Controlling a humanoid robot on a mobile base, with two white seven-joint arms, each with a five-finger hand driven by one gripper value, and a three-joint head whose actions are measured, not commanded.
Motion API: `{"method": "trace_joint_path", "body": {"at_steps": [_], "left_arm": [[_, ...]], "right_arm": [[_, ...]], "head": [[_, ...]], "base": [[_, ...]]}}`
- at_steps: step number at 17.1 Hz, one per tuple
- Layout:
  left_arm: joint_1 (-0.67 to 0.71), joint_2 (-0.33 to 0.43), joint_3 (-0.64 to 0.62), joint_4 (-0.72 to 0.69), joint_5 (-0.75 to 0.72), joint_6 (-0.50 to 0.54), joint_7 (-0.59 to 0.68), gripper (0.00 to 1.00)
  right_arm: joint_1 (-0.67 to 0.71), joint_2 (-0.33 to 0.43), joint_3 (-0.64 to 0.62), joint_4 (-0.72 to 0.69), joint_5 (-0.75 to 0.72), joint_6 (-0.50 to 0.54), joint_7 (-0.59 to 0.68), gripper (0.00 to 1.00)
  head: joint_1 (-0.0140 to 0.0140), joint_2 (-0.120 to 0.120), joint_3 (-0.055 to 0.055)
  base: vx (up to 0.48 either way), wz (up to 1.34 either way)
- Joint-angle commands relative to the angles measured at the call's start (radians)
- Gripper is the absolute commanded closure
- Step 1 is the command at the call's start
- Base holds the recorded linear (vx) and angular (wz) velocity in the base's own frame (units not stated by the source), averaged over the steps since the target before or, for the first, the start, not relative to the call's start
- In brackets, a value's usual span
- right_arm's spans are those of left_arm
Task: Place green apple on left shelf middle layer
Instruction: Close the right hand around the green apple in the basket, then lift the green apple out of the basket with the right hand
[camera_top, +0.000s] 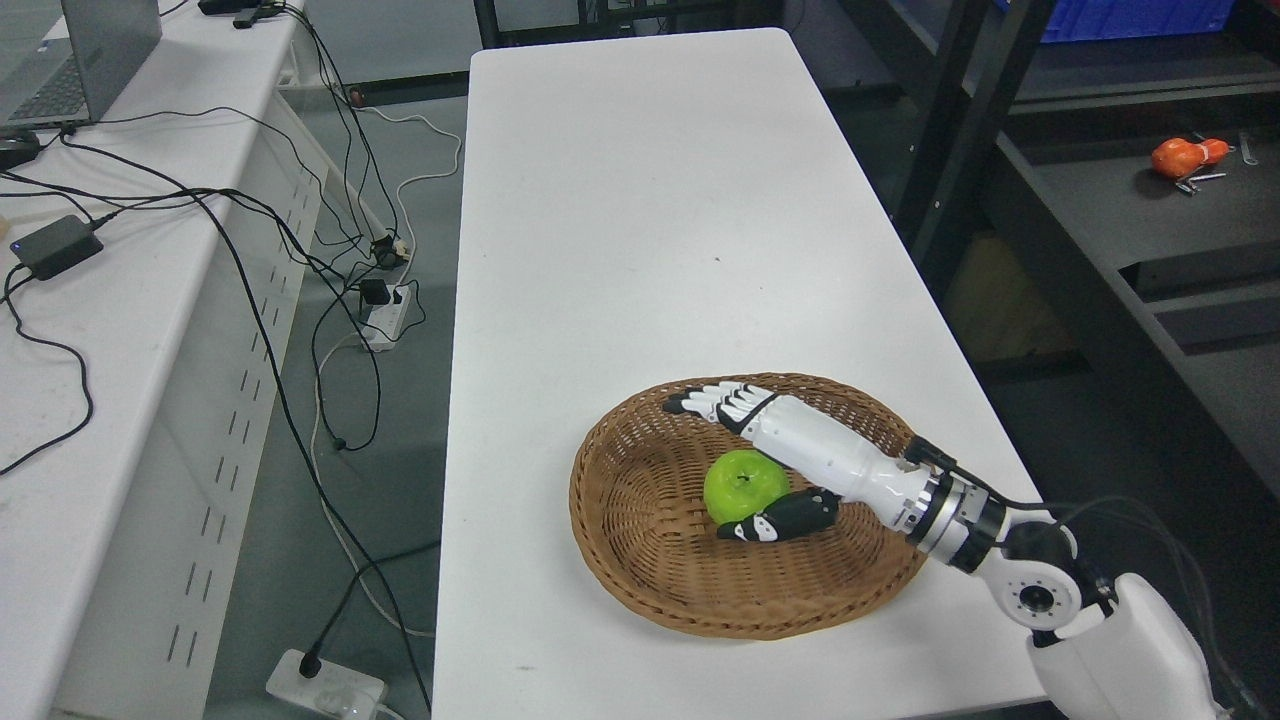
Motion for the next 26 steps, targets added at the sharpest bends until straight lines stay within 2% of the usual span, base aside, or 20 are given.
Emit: {"method": "trace_joint_path", "body": {"at_steps": [1,13,20,25,26], "left_arm": [[-0.012,0.017,0.000,0.000,0.000,0.000,0.001,0.00],[-0.012,0.017,0.000,0.000,0.000,0.000,0.001,0.00],[-0.012,0.017,0.000,0.000,0.000,0.000,0.001,0.00],[-0.012,0.017,0.000,0.000,0.000,0.000,0.001,0.00],[-0.012,0.017,0.000,0.000,0.000,0.000,0.001,0.00]], "right_arm": [[-0.018,-0.103,0.193,0.018,0.101,0.001,0.008,0.02],[-0.088,-0.106,0.108,0.058,0.107,0.040,0.036,0.03],[-0.107,-0.184,0.106,0.125,0.131,0.037,0.037,0.09],[-0.085,-0.212,0.111,0.124,0.131,-0.003,0.037,0.18],[-0.079,-0.218,0.104,0.122,0.131,-0.034,0.037,0.24]], "head": [[0.0000,0.000,0.000],[0.0000,0.000,0.000],[0.0000,0.000,0.000],[0.0000,0.000,0.000],[0.0000,0.000,0.000]], "base": [[0.042,-0.01],[0.005,0.00],[0.000,0.00],[0.000,0.00],[0.000,0.00]]}}
